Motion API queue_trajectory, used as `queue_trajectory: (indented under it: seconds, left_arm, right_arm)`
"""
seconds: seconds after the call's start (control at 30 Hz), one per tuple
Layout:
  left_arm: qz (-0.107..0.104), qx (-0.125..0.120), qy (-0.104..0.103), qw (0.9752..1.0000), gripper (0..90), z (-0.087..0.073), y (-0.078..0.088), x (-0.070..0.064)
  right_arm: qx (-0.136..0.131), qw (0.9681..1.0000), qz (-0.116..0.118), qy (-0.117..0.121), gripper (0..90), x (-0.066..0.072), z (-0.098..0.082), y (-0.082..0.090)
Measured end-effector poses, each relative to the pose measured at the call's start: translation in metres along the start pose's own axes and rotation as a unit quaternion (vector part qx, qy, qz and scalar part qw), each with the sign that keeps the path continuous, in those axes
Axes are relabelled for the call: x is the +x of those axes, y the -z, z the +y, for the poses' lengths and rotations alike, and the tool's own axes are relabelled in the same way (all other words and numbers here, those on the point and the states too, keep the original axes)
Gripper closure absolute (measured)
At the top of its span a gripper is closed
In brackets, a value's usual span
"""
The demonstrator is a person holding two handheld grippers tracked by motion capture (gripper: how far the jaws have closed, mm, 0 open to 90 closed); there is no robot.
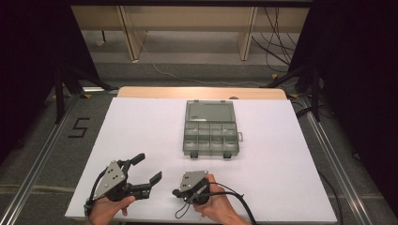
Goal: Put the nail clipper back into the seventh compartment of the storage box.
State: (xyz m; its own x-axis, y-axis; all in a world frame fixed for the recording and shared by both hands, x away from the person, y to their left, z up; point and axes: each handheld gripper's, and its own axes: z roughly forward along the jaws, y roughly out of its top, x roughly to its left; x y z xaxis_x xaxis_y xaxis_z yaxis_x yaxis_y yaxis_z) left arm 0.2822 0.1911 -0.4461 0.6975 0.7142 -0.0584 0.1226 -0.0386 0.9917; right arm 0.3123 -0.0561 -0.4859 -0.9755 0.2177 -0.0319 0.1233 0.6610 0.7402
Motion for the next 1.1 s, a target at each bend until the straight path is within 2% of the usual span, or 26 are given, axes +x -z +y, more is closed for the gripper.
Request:
queue_trajectory:
  seconds: [0.33,0.47,0.63,1.1]
  left_arm:
    - [-0.001,0.0,0.001,1.0,15.7,0.0,0.0,0.0]
    - [-0.004,-0.006,0.002,1.0,15.7,0.0,0.0,0.0]
    - [-0.001,-0.001,0.003,1.0,15.7,0.0,0.0,0.0]
    - [-0.001,-0.001,0.002,1.0,15.7,0.0,0.001,0.0]
  right_arm:
    - [0.029,0.9995,0.005,0.015,90.0,0.005,0.001,-0.005]
    - [0.045,0.9987,0.001,0.025,90.0,0.004,0.0,-0.002]
    - [0.064,0.9975,-0.009,0.029,90.0,0.002,-0.004,0.006]
    - [0.092,0.995,-0.035,0.012,90.0,-0.015,-0.016,0.026]
